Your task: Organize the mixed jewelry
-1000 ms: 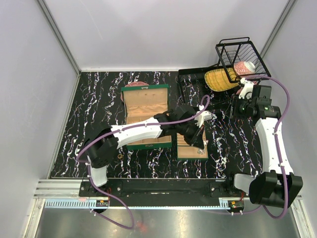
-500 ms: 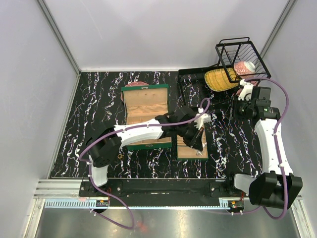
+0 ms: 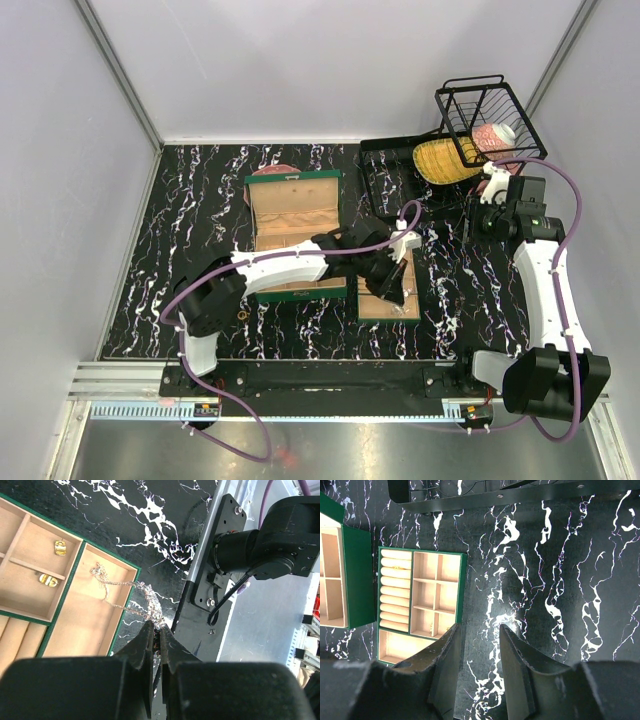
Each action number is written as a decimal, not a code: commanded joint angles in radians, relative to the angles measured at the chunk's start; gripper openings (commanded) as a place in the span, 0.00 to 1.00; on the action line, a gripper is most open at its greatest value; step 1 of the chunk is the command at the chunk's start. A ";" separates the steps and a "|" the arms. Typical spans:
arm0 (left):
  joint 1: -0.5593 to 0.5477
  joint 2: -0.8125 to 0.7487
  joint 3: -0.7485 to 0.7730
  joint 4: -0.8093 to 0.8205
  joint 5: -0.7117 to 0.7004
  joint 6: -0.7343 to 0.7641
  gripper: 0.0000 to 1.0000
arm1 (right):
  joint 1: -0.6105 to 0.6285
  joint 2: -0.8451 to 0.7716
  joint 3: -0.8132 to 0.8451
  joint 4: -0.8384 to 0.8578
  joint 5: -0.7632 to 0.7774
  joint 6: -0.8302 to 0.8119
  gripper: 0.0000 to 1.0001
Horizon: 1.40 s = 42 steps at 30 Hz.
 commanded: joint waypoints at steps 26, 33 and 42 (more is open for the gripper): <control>0.033 0.019 -0.051 0.010 -0.050 0.124 0.00 | -0.007 -0.066 -0.016 0.041 -0.023 -0.020 0.44; 0.034 0.022 -0.062 0.004 -0.088 0.174 0.00 | -0.007 -0.078 -0.027 0.041 -0.022 -0.023 0.44; 0.034 0.033 -0.077 0.003 -0.119 0.219 0.00 | -0.007 -0.081 -0.038 0.039 -0.032 -0.025 0.44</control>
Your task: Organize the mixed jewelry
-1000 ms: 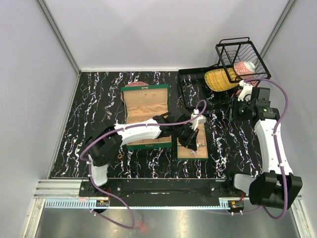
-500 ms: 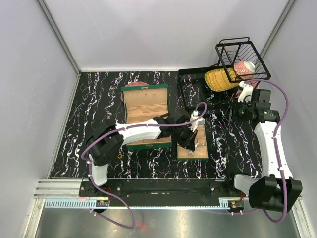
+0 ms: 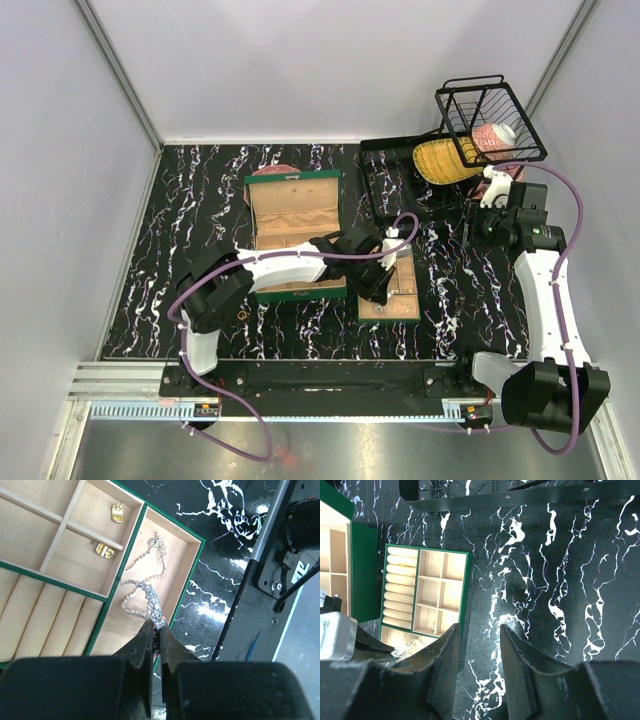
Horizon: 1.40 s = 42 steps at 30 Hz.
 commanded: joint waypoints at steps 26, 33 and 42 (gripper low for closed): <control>0.005 -0.026 -0.072 0.033 -0.034 0.107 0.00 | -0.007 0.003 -0.003 0.027 -0.034 -0.011 0.45; 0.005 -0.040 -0.079 0.027 -0.024 0.113 0.00 | -0.007 -0.004 -0.011 0.028 -0.034 -0.011 0.45; 0.003 -0.053 -0.096 0.022 -0.070 0.130 0.09 | -0.007 -0.008 -0.023 0.033 -0.049 -0.005 0.46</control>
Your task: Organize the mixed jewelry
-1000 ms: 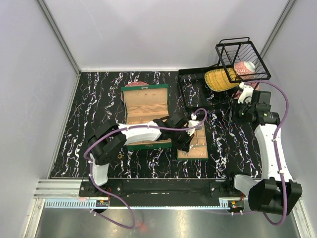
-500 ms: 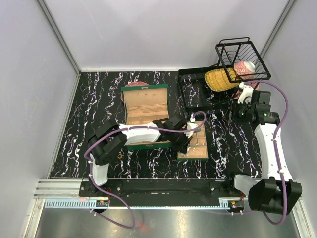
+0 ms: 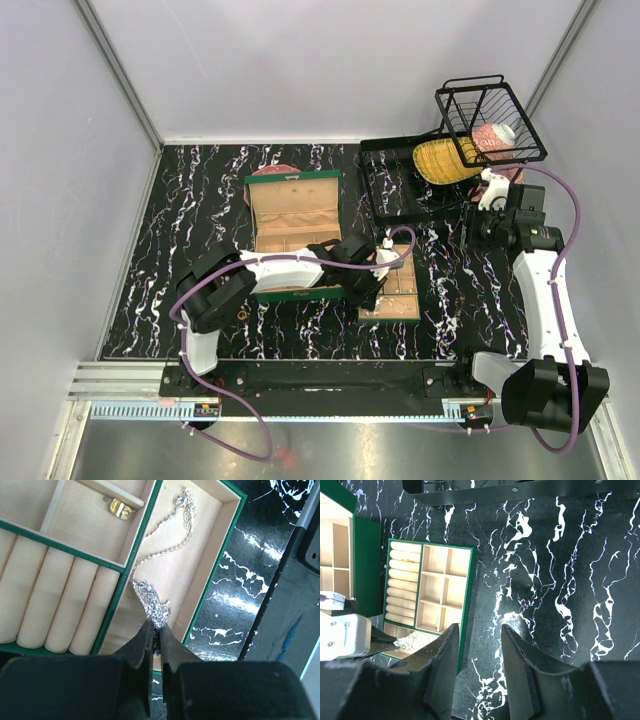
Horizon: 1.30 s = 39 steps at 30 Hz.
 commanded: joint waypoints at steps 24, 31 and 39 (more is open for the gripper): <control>0.003 -0.097 -0.032 -0.012 -0.065 0.053 0.32 | -0.006 -0.029 -0.016 0.025 -0.035 -0.006 0.46; -0.001 -0.131 -0.039 -0.017 -0.084 0.076 0.34 | -0.006 -0.029 -0.013 0.025 -0.035 -0.004 0.46; -0.007 -0.125 0.016 -0.024 -0.116 0.114 0.34 | -0.006 -0.021 -0.002 0.025 -0.037 0.000 0.47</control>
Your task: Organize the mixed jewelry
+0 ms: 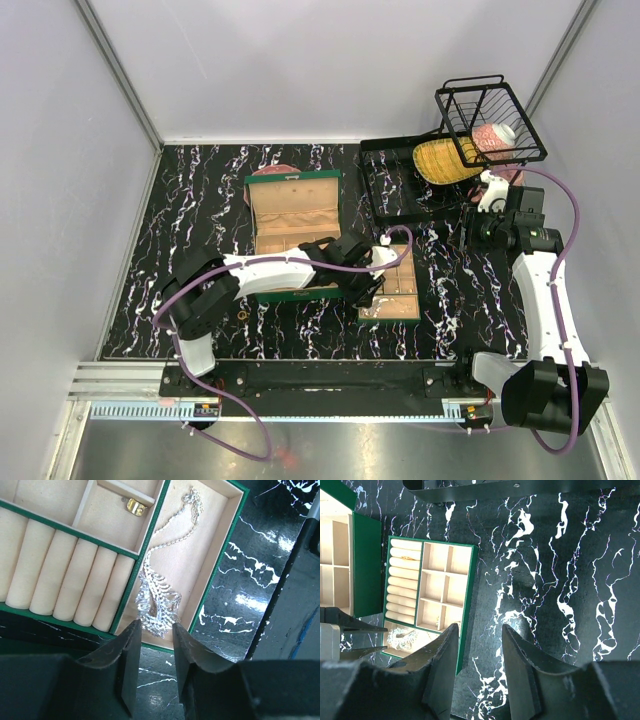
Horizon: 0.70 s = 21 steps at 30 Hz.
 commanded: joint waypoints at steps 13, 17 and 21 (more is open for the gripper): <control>-0.008 0.020 0.097 0.010 -0.027 0.040 0.34 | -0.006 -0.015 0.006 0.013 -0.022 -0.011 0.47; -0.008 0.006 0.094 0.010 -0.030 0.037 0.34 | -0.006 -0.014 0.001 0.020 -0.021 -0.014 0.47; -0.008 -0.038 0.082 0.019 -0.041 0.043 0.34 | -0.006 -0.020 -0.004 0.023 -0.021 -0.026 0.48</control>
